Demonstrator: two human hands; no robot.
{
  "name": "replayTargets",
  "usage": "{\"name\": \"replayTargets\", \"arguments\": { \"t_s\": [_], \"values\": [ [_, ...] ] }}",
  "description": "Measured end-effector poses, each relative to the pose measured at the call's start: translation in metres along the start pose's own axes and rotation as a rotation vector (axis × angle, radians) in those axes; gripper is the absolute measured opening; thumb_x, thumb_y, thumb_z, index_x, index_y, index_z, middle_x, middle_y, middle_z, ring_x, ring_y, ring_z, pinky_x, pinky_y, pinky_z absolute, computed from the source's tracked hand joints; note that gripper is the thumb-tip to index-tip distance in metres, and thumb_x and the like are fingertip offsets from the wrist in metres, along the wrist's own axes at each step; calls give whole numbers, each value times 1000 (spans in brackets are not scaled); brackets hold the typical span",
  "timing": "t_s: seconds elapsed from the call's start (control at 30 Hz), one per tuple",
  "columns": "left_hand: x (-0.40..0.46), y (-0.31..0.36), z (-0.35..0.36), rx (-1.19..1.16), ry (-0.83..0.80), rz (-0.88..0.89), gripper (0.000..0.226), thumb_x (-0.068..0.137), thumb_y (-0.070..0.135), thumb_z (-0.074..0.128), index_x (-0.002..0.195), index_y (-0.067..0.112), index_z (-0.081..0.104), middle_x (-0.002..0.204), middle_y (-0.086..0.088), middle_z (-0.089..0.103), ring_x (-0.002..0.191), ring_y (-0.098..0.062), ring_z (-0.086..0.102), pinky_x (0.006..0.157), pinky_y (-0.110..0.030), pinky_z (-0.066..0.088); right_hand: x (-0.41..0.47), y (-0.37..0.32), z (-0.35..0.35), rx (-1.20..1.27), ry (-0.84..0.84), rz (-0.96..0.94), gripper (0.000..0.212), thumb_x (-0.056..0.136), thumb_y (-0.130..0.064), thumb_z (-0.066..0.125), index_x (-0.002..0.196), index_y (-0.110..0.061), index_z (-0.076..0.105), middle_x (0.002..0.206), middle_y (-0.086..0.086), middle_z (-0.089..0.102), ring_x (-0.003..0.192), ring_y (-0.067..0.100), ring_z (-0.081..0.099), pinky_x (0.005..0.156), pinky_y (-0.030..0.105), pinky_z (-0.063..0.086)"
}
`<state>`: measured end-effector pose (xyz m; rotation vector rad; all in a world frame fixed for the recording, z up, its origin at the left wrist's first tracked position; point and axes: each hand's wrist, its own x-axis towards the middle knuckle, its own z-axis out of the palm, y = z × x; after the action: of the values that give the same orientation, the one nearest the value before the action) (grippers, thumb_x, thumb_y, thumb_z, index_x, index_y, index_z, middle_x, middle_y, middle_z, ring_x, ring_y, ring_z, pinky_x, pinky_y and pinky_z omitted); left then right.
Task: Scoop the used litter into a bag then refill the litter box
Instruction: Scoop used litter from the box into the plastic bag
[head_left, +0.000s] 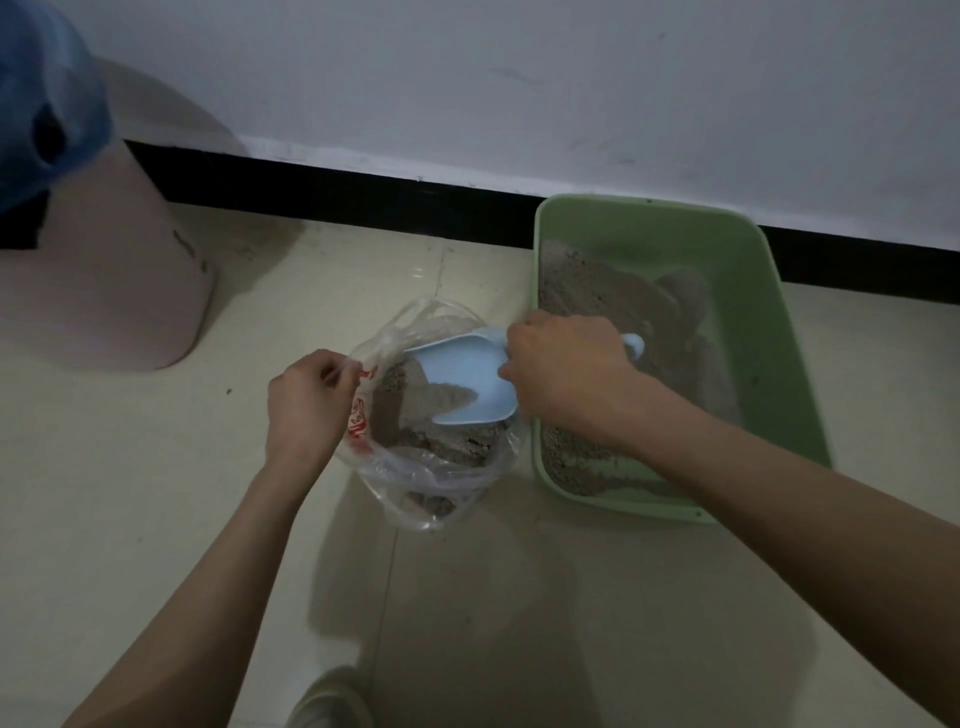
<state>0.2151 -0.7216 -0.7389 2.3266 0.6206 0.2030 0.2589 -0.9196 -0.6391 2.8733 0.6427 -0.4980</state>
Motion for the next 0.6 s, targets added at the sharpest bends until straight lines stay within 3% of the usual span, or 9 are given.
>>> {"name": "replayTargets", "arguments": {
  "t_s": [0.17, 0.27, 0.33, 0.47, 0.6],
  "values": [
    [-3, 0, 4, 80, 8, 85, 17, 89, 18, 56, 93, 8, 68, 102, -12, 68, 100, -30, 58, 80, -31, 39, -9, 20, -2, 71, 82, 47, 22, 96, -27, 43, 110, -14, 55, 104, 5, 50, 77, 22, 44, 68, 32, 32],
    [-5, 8, 12, 172, 87, 183, 23, 88, 13, 56, 109, 7, 62, 112, -17, 60, 110, -37, 48, 90, -41, 37, -15, 52, 3, 291, 164, 157, 26, 93, -33, 45, 100, -14, 61, 93, 3, 56, 76, 21, 52, 66, 29, 37],
    [-10, 20, 20, 131, 80, 287, 25, 89, 10, 52, 113, 5, 59, 112, -17, 59, 111, -36, 47, 94, -38, 34, -19, 78, 11, 526, 180, 254, 29, 93, -33, 46, 91, -9, 62, 84, 8, 63, 66, 19, 54, 61, 28, 42],
    [-26, 57, 48, -34, -144, 473, 27, 91, 8, 47, 116, 4, 57, 114, -14, 58, 111, -29, 49, 93, -19, 28, -36, 128, 38, 938, 166, 514, 30, 94, -27, 47, 94, -2, 63, 64, 4, 53, 53, 17, 50, 55, 27, 41],
    [-32, 83, 94, 66, -379, 516, 44, 96, 18, 43, 137, 3, 37, 138, -16, 42, 129, -29, 36, 108, -32, 25, -58, 162, 70, 926, 26, 632, 35, 94, -27, 48, 91, 4, 63, 56, 10, 51, 46, 19, 45, 48, 25, 36]
  ]
}}
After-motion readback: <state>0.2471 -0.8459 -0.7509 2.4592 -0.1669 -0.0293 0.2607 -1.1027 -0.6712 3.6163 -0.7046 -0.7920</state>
